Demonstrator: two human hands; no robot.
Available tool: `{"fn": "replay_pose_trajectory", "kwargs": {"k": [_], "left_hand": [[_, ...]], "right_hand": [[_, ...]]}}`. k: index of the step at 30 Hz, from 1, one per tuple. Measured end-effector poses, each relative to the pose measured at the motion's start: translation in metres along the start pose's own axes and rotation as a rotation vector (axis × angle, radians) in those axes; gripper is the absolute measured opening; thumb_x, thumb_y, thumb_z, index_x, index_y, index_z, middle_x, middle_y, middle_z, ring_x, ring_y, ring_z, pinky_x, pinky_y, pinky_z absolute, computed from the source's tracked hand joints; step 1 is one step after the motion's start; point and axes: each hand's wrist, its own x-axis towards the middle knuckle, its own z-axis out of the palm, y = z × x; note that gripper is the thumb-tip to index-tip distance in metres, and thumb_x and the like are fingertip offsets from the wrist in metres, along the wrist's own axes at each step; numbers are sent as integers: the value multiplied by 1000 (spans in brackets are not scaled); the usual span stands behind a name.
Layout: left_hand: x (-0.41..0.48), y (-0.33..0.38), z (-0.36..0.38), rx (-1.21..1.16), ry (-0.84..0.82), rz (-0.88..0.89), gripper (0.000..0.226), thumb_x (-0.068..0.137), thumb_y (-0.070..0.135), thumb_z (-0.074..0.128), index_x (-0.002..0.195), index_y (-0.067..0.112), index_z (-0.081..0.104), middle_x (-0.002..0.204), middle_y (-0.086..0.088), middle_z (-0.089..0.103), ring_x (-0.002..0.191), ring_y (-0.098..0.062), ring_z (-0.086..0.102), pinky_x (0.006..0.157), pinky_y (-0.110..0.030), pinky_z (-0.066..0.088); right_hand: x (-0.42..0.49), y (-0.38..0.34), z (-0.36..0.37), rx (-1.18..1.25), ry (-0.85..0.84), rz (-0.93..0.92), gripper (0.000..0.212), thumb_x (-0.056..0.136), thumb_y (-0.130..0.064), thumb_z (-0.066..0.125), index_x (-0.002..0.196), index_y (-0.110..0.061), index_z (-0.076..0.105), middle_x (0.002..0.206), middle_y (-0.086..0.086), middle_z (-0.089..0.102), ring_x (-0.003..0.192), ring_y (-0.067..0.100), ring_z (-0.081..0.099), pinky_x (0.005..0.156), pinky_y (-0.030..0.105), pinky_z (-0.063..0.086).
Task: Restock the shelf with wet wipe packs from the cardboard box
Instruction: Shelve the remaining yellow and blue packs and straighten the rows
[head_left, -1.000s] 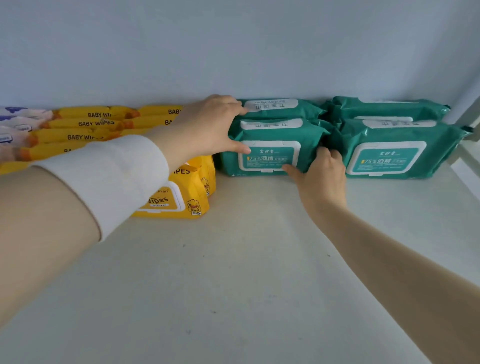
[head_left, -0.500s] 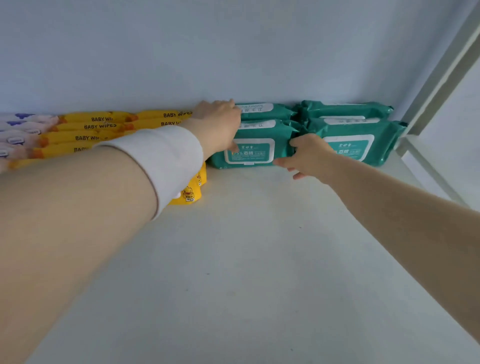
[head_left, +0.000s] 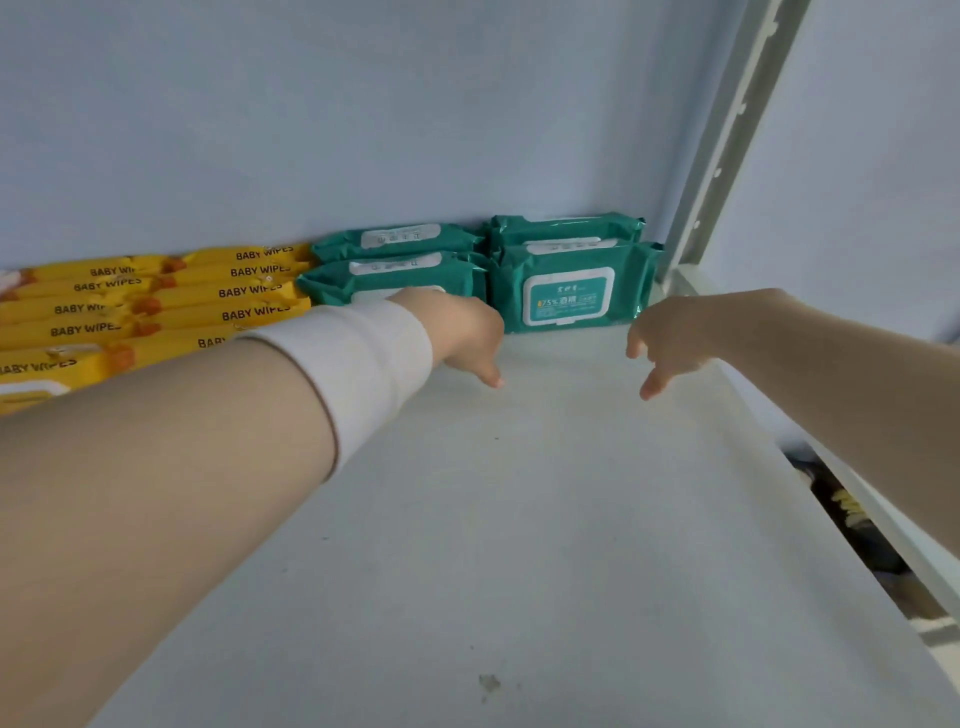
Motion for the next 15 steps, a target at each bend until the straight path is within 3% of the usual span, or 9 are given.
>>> {"fn": "replay_pose_trajectory", "kwargs": {"k": [3,6,10,15], "left_hand": [[10,2,-4,-37,395,66,32,90,38,51,115,19,56,118,-1,61,108,-25,57,77,-32,43],[23,-3,-15,-126,688,88,39,87,37,59,121,19,50,122,-3,55,115,-23,50,80,-35,42],[55,-10,-22,-171,688,18,78,77,51,66,140,15,35,137,-10,44,126,-28,41,101,-40,37],[80,-18,-19,-288,677,7,79,75,51,67,140,17,39,139,-3,43,131,-22,37,101,-39,37]], "right_hand": [[11,15,10,-3,39,57,66,86,-50,57,137,-10,46,133,4,53,123,24,48,104,34,40],[30,26,19,217,215,147,65,83,-50,61,133,-10,47,126,6,55,116,27,53,89,35,44],[66,31,27,741,527,174,67,78,-41,70,132,-10,44,123,11,56,110,30,55,82,34,44],[101,22,33,1137,658,218,63,80,-33,72,129,-7,43,128,9,55,116,28,52,85,33,42]]}}
